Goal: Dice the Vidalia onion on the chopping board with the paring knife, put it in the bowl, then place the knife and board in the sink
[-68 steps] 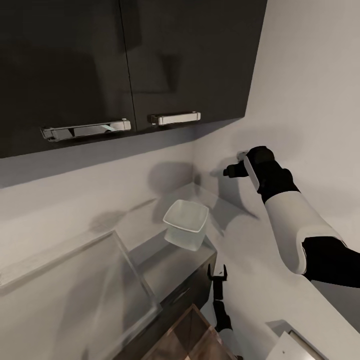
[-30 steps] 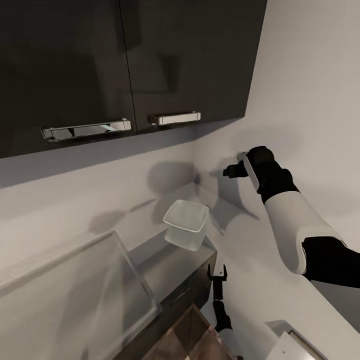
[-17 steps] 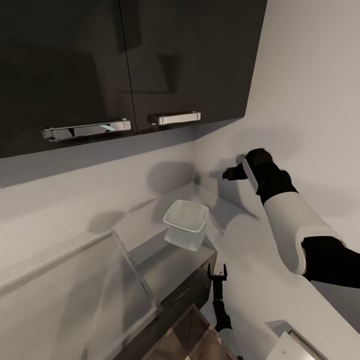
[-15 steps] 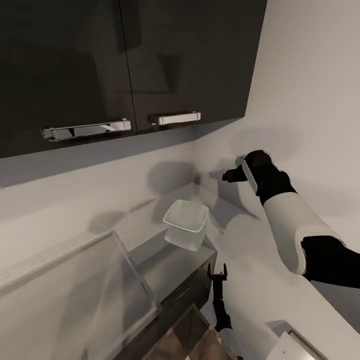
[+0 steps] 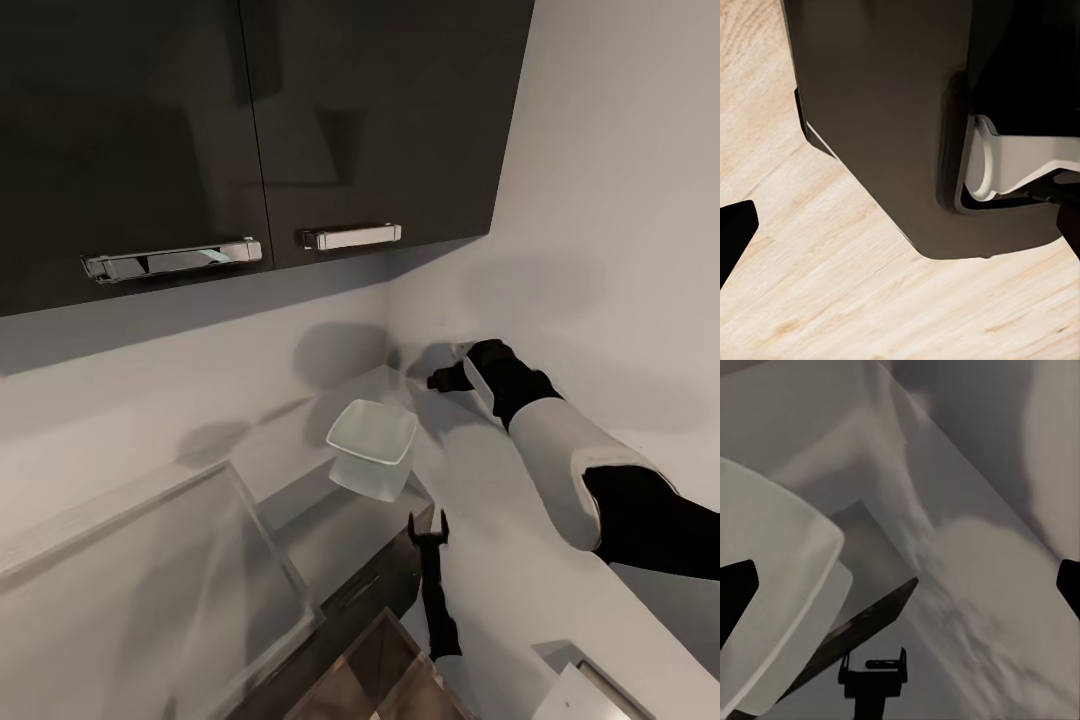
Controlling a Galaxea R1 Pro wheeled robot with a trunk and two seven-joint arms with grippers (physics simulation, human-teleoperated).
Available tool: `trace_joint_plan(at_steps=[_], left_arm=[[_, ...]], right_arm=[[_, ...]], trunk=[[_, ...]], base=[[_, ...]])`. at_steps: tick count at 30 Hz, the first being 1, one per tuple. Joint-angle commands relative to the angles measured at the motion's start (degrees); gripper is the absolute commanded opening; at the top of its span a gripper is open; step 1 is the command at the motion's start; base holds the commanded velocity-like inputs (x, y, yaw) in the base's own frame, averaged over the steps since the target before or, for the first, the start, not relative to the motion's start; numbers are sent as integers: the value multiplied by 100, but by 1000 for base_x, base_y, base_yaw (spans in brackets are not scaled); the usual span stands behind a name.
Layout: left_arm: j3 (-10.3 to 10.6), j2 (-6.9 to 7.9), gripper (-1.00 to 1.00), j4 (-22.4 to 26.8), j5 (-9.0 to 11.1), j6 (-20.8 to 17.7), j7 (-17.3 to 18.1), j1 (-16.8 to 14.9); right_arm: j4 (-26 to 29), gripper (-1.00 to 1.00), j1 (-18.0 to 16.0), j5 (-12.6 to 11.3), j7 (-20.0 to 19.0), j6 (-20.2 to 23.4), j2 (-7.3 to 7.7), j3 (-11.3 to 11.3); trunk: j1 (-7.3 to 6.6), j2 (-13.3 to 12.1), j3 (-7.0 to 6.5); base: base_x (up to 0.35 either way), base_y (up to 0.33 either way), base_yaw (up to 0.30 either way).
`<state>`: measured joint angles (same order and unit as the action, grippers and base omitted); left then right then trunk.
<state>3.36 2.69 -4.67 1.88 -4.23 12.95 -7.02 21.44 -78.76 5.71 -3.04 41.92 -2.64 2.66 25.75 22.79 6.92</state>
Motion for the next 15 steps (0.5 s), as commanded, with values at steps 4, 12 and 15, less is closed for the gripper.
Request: trace_joint_plan(at_steps=[4, 12, 15], left_arm=[[33, 3, 100, -7, 22, -8, 24, -8], [33, 4, 100, -7, 22, -8, 24, -5], [33, 4, 100, -7, 21, -8, 22, -6]], right_arm=[[-43, 100, -1, 46, -30, -24, 19, -1], [-172, 100, 0, -2, -42, -39, 4, -10], [-277, 100, 1, -286, -42, -42, 1, -11]], trunk=[[3, 12, 12], [3, 12, 22], [3, 12, 38]], base=[[0, 0, 0], [0, 0, 0], [0, 0, 0]])
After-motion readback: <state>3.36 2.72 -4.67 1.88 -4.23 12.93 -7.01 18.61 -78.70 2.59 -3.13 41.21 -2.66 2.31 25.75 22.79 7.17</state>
